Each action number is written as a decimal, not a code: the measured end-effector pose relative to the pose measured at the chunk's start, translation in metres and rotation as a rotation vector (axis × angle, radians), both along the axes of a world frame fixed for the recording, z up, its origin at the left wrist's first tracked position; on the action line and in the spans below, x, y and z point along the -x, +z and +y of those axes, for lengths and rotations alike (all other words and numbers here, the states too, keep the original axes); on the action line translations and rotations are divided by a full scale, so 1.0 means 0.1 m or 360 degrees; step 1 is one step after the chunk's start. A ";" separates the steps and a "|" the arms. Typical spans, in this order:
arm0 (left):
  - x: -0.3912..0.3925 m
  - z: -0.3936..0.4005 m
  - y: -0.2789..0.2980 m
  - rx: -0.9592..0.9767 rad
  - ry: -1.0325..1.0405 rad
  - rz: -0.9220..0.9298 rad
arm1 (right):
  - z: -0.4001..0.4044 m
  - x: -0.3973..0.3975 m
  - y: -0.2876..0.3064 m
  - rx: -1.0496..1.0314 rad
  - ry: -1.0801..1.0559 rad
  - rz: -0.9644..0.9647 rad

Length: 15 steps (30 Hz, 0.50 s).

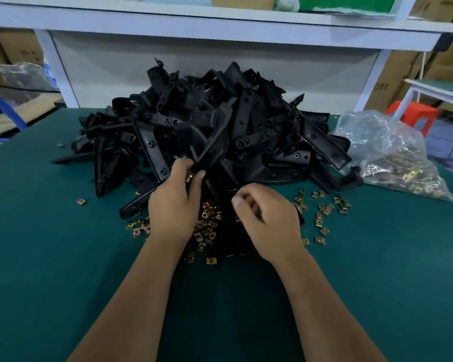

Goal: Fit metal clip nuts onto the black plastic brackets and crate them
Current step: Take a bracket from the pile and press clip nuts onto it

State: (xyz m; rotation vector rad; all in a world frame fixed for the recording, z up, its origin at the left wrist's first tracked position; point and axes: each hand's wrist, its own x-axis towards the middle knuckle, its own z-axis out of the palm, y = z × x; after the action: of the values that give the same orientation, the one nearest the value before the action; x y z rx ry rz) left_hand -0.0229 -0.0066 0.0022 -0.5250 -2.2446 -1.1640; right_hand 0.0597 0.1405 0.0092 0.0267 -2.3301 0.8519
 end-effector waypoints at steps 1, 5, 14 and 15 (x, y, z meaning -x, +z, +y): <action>0.02 0.00 0.01 0.0012 0.0001 0.0021 | 0.00 0.00 0.00 -0.0090 0.0032 -0.0050; 0.04 -0.03 0.10 0.0227 -0.0014 0.0198 | -0.01 0.03 -0.04 -0.0449 0.0033 -0.0227; 0.39 -0.06 0.68 0.0578 -0.0023 0.0527 | 0.01 0.04 -0.07 -0.0338 0.0021 -0.0352; 0.47 -0.04 0.74 0.0622 0.0053 0.0493 | 0.02 0.04 -0.07 -0.0355 0.0022 -0.0345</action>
State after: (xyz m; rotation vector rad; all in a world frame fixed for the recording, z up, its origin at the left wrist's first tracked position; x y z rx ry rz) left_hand -0.0700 -0.0107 0.0767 -0.7597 -2.1969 -0.5757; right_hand 0.0559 0.1423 0.0019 0.0470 -2.6220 0.6234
